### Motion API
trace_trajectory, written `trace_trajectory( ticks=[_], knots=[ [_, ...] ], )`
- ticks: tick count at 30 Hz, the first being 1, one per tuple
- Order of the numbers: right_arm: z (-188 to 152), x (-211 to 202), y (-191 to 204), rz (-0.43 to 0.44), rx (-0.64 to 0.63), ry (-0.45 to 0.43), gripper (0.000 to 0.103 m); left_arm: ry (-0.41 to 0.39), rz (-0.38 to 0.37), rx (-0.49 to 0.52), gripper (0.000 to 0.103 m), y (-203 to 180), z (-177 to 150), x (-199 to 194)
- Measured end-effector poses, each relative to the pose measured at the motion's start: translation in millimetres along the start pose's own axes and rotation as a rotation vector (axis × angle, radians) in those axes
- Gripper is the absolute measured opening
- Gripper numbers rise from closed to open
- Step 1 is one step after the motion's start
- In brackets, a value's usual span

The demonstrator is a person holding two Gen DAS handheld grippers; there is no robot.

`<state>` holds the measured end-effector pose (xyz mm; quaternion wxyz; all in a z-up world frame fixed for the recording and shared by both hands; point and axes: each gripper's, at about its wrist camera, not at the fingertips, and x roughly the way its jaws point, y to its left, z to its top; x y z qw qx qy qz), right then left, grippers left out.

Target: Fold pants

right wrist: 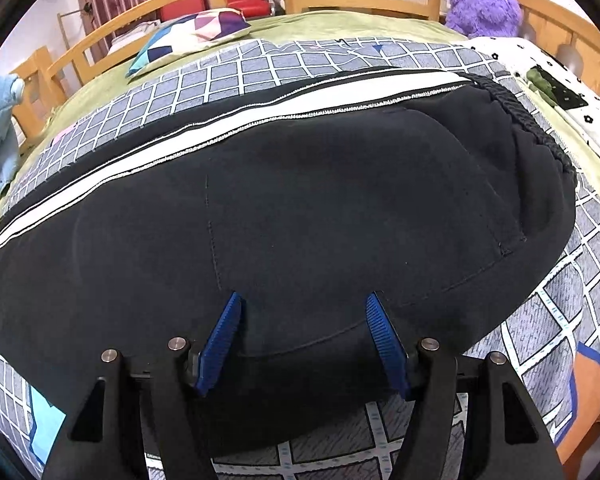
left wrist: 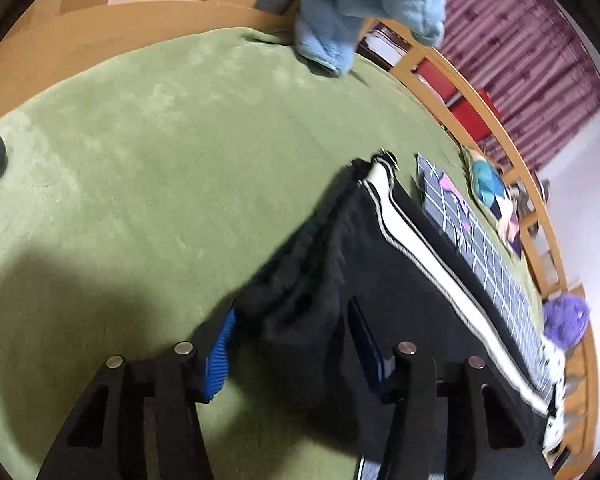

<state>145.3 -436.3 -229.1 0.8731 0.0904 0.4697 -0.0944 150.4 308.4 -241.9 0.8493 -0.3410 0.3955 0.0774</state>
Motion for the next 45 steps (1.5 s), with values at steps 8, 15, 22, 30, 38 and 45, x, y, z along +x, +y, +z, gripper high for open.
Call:
trace_trajectory(
  ticks=[8,15,22,30,38,45],
  knots=[
    [5,-21,-7,0.054,0.103,-0.031,0.064,-0.068,0.1,0.178,0.026,-57,10,-26],
    [28,-52,14,0.064,0.053,-0.094,0.064,-0.159,0.082,0.509,0.024,-195,-10,-72],
    [37,-67,34,0.046,-0.038,-0.127,0.064,-0.034,-0.133,0.775,0.022,-347,-95,-72],
    [18,-60,32,0.196,0.062,-0.078,0.064,0.317,-0.206,0.882,0.028,-419,-185,-4],
    [19,-42,59,0.298,0.033,-0.036,0.064,0.347,-0.218,0.805,0.066,-378,-181,-34],
    [41,-5,116,0.493,0.028,0.043,0.064,0.117,-0.072,0.644,0.066,-325,-130,-59]
  ],
)
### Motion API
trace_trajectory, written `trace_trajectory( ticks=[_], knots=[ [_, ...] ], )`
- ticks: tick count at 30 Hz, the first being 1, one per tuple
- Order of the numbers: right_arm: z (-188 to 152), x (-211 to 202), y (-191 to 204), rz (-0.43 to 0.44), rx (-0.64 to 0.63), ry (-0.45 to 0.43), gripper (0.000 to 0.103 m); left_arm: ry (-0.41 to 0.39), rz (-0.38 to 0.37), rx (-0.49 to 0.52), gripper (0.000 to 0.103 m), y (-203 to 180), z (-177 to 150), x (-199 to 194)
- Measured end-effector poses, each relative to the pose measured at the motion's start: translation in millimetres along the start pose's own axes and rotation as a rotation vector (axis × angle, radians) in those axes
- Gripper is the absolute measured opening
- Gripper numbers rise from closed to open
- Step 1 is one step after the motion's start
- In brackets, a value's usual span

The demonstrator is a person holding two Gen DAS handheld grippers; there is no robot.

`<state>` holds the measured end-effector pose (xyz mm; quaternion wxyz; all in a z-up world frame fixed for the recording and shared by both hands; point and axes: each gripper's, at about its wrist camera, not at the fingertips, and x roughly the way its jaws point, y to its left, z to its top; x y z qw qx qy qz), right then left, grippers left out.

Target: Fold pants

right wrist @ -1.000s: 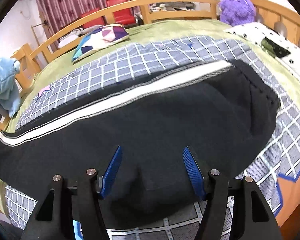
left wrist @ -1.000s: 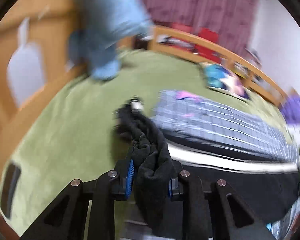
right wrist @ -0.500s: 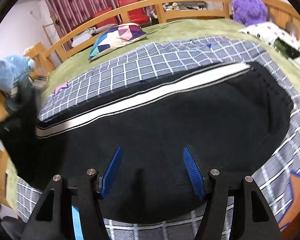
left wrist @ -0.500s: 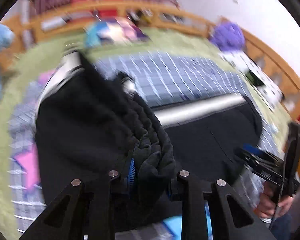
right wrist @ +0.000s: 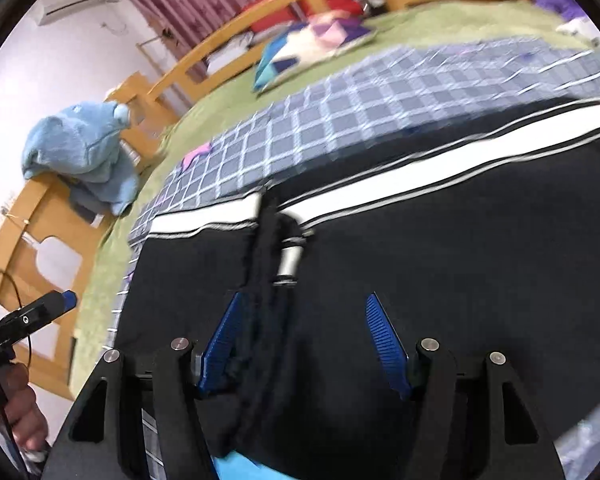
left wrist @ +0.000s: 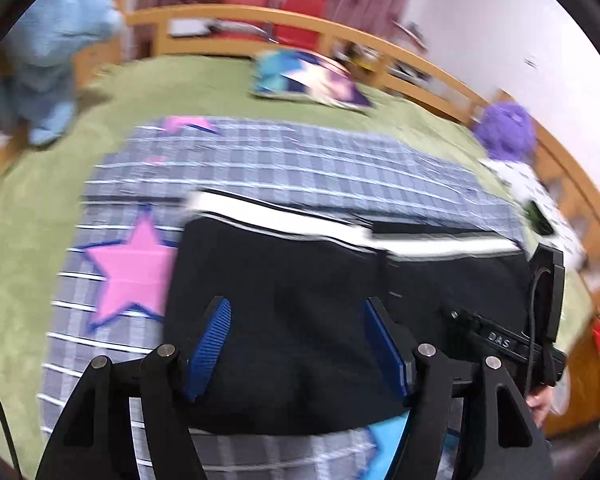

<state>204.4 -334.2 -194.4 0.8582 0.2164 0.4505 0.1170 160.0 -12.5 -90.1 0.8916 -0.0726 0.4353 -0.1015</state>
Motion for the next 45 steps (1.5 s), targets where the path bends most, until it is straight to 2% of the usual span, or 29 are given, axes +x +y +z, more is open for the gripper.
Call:
trace_trajectory(
  ticks=[2,4,6,7,8,10,11,12,13,14,15,16,17,19,21,23,25,29,31,32,33,35,36,37,38,40,42,45],
  knots=[
    [3,31,10,0.025,0.005,0.06,0.064,-0.003,0.059,-0.021,0.066,15,0,2],
    [4,61,18,0.015,-0.002,0.123,0.065,0.005,0.043,-0.038,0.066,15,7,6],
    [3,78,30,-0.047,-0.047,0.122,0.064,-0.01,0.043,-0.027,0.066,11,9,5],
    [3,79,40,-0.066,-0.09,0.106,0.021,-0.015,0.049,-0.019,0.066,8,9,4],
    [4,83,50,-0.066,-0.139,0.129,0.012,-0.024,0.053,-0.003,0.066,6,9,3],
    [11,68,55,-0.052,-0.167,0.085,0.011,-0.034,0.052,0.004,0.066,2,9,3],
    [20,45,49,0.018,-0.149,0.018,0.011,-0.039,0.044,-0.004,0.066,4,9,1],
    [27,31,42,0.048,-0.124,-0.018,0.011,-0.044,0.033,-0.013,0.066,6,9,0],
    [32,19,33,0.046,-0.092,-0.051,0.012,-0.047,0.028,-0.02,0.066,10,10,-1],
    [39,10,21,0.006,-0.064,-0.07,0.013,-0.046,0.028,-0.026,0.066,12,10,0],
    [41,11,13,-0.032,-0.058,-0.062,0.014,-0.041,0.028,-0.032,0.066,13,11,2],
    [42,18,3,-0.068,-0.046,-0.023,0.023,-0.033,0.027,-0.037,0.066,14,11,5],
    [41,33,-12,-0.112,-0.011,0.059,0.029,-0.024,0.027,-0.043,0.066,15,12,7],
    [35,46,-27,-0.145,0.017,0.146,0.028,-0.03,0.03,-0.059,0.066,19,11,5],
    [29,31,-33,-0.115,0.05,0.115,0.029,-0.05,0.04,-0.075,0.066,23,11,0],
    [25,9,-28,-0.087,0.055,0.049,0.04,-0.06,0.05,-0.09,0.066,27,11,-2],
    [16,-11,-10,-0.075,-0.001,0.004,0.045,-0.057,0.049,-0.106,0.066,32,11,-2],
    [4,-10,17,-0.083,-0.089,0.03,0.045,-0.076,0.065,-0.127,0.066,37,10,-7],
    [-6,13,25,-0.144,-0.129,0.098,0.042,-0.091,0.079,-0.132,0.066,38,9,-11],
    [-10,12,16,-0.167,-0.134,0.126,0.016,-0.092,0.084,-0.135,0.066,39,8,-12],
    [-15,23,15,-0.199,-0.146,0.168,0.015,-0.092,0.086,-0.138,0.066,39,7,-12],
    [-16,17,24,-0.232,-0.197,0.134,0.01,-0.09,0.091,-0.144,0.066,41,6,-13],
    [-13,4,27,-0.203,-0.19,0.088,0.01,-0.089,0.094,-0.143,0.066,42,5,-14],
    [-9,-15,28,-0.134,-0.156,0.039,0.01,-0.088,0.095,-0.142,0.066,43,5,-14],
    [-3,-41,27,-0.03,-0.106,-0.017,0.01,-0.086,0.094,-0.141,0.066,44,5,-14],
    [-3,-66,26,0.014,-0.083,-0.053,0.01,-0.081,0.089,-0.145,0.066,46,4,-13],
    [-15,-68,26,-0.039,-0.133,-0.02,0.01,-0.072,0.069,-0.149,0.066,46,5,-11],
    [-43,-22,9,-0.146,-0.149,0.145,0.013,-0.064,0.068,-0.138,0.066,43,5,-10]
  ],
)
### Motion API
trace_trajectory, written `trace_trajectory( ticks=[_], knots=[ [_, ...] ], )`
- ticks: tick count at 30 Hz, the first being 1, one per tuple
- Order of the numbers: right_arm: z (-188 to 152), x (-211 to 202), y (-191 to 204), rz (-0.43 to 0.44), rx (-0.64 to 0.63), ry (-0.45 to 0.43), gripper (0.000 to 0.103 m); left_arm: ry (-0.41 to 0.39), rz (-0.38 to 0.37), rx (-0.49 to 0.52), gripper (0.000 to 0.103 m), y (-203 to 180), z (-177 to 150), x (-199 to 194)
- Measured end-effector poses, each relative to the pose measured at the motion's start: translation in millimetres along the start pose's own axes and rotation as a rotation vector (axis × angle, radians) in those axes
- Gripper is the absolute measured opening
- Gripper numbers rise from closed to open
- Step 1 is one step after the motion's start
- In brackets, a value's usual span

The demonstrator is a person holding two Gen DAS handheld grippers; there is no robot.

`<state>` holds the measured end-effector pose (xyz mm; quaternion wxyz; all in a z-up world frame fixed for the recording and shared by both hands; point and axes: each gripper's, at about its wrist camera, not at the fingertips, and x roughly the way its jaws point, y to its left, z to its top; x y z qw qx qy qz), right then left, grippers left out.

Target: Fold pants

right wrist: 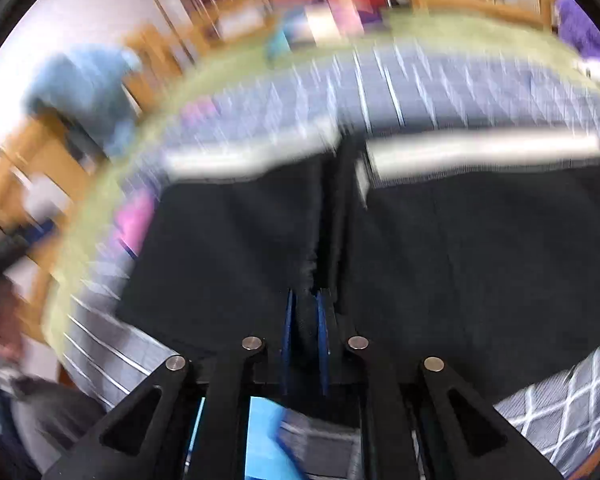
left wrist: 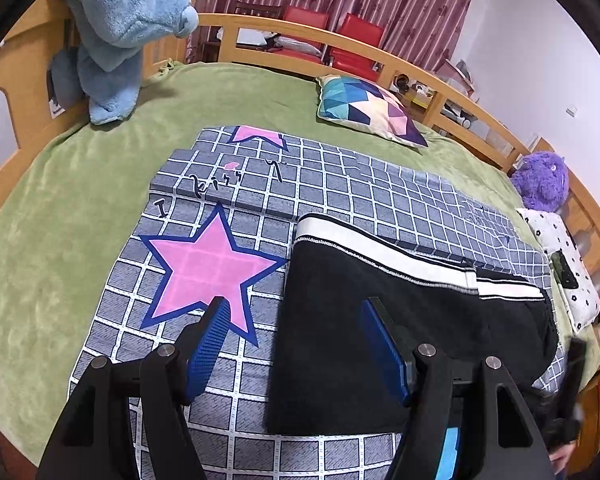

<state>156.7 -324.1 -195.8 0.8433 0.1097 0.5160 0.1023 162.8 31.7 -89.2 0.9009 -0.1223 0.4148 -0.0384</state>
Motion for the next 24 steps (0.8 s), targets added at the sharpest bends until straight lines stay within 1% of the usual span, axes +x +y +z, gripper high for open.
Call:
trace_trajectory(
  ticks=[1,2,3,4,5,6,7,8,10,12,13,14,15,16,17,18,19,20,21,22,23,24],
  knots=[
    [-4,11,-3,-0.01,0.001,0.034,0.013,0.002,0.0,0.005,0.066,-1,-1,0],
    [-3,14,-3,-0.016,-0.01,0.032,0.015,0.005,-0.002,0.011,0.066,-2,-1,1],
    [-2,7,-1,-0.013,-0.032,0.002,0.02,0.006,-0.001,0.012,0.066,-1,-1,1],
    [0,-1,0,-0.009,-0.042,-0.017,0.028,0.007,-0.002,0.01,0.066,0,-1,1],
    [6,-12,0,0.013,-0.041,-0.059,0.04,0.012,-0.008,0.001,0.066,2,0,3],
    [11,-18,0,0.023,-0.037,-0.094,0.048,0.02,-0.016,-0.009,0.066,4,0,6],
    [17,-22,0,0.023,-0.033,-0.129,0.058,0.031,-0.022,-0.017,0.066,5,1,9],
    [27,-23,-1,0.011,-0.03,-0.157,0.06,0.043,-0.027,-0.022,0.066,6,1,13],
    [43,-13,-2,-0.008,-0.021,-0.158,0.06,0.064,-0.041,-0.027,0.066,8,1,19],
    [60,8,-8,-0.021,0.007,-0.156,0.06,0.073,-0.052,-0.035,0.066,10,2,24],
    [72,22,-12,-0.026,0.033,-0.143,0.06,0.07,-0.052,-0.036,0.066,11,2,24],
    [79,38,-19,-0.021,0.07,-0.12,0.058,0.062,-0.049,-0.04,0.066,13,4,25],
    [86,56,-24,0.005,0.107,-0.075,0.05,0.055,-0.046,-0.047,0.066,15,5,25],
    [90,75,-25,0.019,0.11,-0.001,0.021,0.051,-0.047,-0.053,0.066,17,6,25],
    [92,81,-21,-0.017,0.054,0.014,0.016,0.048,-0.051,-0.056,0.066,20,6,25],
    [93,71,-20,-0.018,0.014,-0.041,0.013,0.044,-0.058,-0.058,0.066,22,7,27],
    [92,61,-25,0.0,0.027,-0.087,0.013,0.047,-0.066,-0.059,0.066,24,7,29],
    [91,53,-38,0.049,0.086,-0.118,0.014,0.057,-0.075,-0.059,0.066,25,8,33],
    [90,56,-46,0.073,0.118,-0.094,0.017,0.073,-0.086,-0.059,0.066,25,9,38],
    [88,72,-51,0.057,0.135,-0.02,0.025,0.11,-0.102,-0.054,0.066,23,9,48],
    [87,80,-50,0.051,0.118,0.009,0.024,0.134,-0.11,-0.047,0.066,22,9,54],
    [86,74,-43,0.02,0.048,-0.017,0.025,0.146,-0.118,-0.039,0.066,23,9,57]
  ],
)
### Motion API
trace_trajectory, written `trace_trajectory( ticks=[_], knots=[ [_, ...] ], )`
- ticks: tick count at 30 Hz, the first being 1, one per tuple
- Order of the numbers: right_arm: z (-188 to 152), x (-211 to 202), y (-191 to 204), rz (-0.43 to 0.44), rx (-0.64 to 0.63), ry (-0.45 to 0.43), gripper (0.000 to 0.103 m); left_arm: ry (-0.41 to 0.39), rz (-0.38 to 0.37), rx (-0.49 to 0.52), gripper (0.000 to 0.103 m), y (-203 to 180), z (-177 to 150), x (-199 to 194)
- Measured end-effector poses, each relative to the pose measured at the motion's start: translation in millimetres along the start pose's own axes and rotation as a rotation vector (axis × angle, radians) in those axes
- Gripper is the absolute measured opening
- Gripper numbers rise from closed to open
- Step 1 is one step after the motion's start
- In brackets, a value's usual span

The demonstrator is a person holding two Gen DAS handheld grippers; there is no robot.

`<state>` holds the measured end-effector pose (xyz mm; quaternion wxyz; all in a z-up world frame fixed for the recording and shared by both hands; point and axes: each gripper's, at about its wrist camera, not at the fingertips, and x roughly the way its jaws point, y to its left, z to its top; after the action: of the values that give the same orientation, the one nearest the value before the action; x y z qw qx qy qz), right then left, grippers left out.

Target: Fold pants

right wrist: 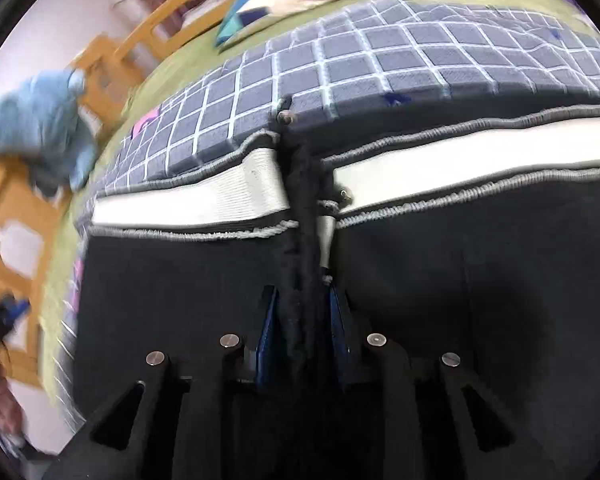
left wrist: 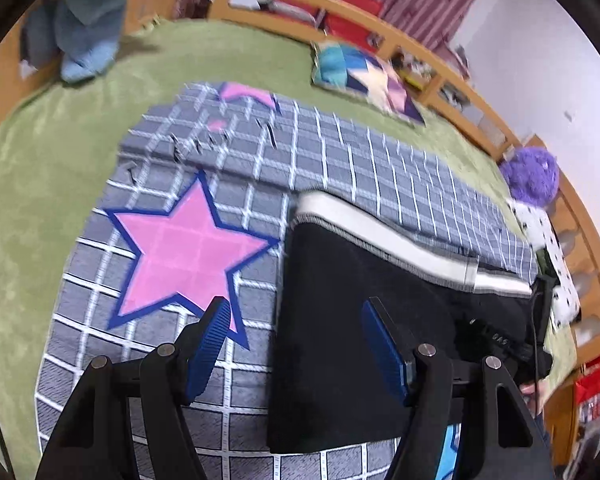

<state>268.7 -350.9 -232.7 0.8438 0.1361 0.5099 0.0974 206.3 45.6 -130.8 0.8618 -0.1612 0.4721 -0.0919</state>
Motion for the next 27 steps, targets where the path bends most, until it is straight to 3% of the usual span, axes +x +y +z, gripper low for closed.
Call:
trace_trajectory(
  ticks=[3,6,10,14,17,21,25,27],
  knots=[
    [1,-29,12,-0.085,-0.097,-0.012,0.028,-0.014,0.027,0.048,0.066,0,1,2],
    [-13,-78,0,-0.114,-0.082,-0.105,0.047,-0.047,0.097,0.102,0.066,-2,-1,4],
    [-44,-133,-45,-0.223,-0.018,-0.184,0.051,-0.013,0.051,0.171,0.066,-7,-4,17],
    [-89,-172,-118,-0.337,0.146,-0.231,0.055,0.028,0.026,0.216,0.066,-16,-8,40],
    [-107,-178,-158,-0.308,0.251,-0.258,0.059,0.067,-0.028,0.18,0.064,-13,-9,59],
    [-105,-158,-194,-0.309,0.396,-0.278,0.059,0.087,-0.077,0.163,0.064,-9,-9,82],
    [-104,-144,-220,-0.218,0.497,-0.314,0.06,0.136,-0.164,0.137,0.064,-4,-6,112],
    [-97,-136,-230,-0.177,0.526,-0.333,0.062,0.116,-0.208,0.11,0.064,-2,-1,119]
  ],
)
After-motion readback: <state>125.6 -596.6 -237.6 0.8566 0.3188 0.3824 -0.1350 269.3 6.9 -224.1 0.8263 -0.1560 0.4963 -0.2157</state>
